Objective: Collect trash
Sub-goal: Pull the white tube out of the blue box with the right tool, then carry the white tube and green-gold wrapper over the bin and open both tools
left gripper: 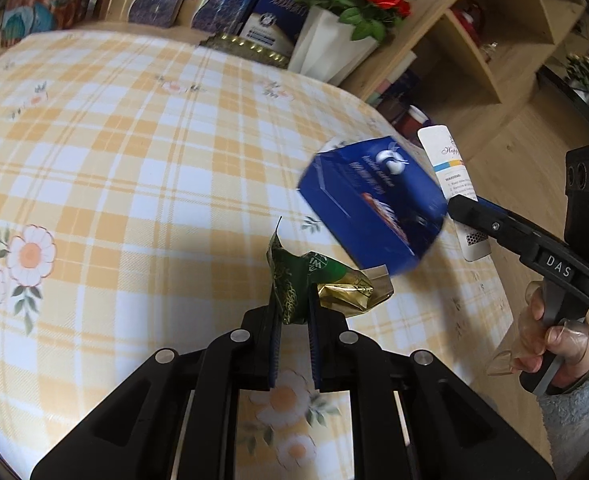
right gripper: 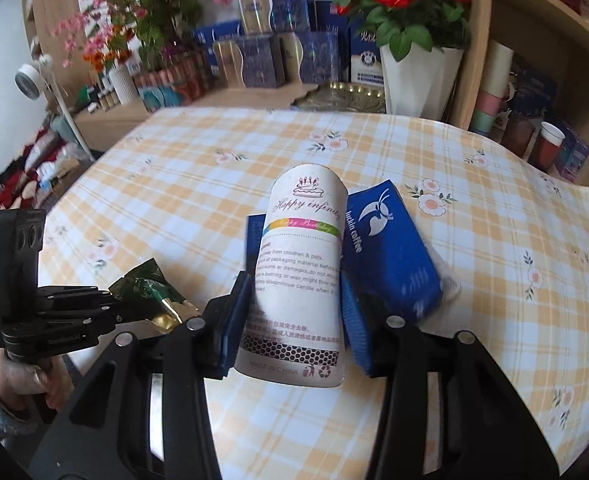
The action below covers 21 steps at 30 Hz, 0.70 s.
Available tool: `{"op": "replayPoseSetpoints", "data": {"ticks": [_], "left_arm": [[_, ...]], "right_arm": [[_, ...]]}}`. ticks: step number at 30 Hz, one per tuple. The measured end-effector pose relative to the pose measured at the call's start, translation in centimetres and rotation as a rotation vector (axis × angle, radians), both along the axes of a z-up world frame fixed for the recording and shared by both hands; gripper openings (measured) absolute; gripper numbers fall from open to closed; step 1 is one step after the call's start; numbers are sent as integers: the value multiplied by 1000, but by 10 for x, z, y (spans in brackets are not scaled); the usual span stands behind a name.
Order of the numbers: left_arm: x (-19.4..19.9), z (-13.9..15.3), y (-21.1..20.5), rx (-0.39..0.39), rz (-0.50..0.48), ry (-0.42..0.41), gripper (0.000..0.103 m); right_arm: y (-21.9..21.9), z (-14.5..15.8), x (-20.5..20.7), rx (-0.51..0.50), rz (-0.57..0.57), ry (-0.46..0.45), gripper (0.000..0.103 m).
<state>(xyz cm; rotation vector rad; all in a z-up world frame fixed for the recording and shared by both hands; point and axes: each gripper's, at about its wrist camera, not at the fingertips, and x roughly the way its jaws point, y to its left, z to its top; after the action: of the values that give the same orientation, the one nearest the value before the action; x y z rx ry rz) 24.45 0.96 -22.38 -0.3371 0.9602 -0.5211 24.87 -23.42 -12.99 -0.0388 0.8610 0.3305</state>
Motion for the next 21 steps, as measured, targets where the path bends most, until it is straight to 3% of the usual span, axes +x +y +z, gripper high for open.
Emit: {"op": "replayPoseSetpoints", "data": {"ticks": [11, 21], "left_arm": [[-80, 47, 9, 84, -73, -103, 12], [-161, 56, 26, 101, -70, -146, 12]], "right_arm": [[-9, 17, -97, 133, -19, -40, 46], [12, -25, -192, 161, 57, 63, 47]]}}
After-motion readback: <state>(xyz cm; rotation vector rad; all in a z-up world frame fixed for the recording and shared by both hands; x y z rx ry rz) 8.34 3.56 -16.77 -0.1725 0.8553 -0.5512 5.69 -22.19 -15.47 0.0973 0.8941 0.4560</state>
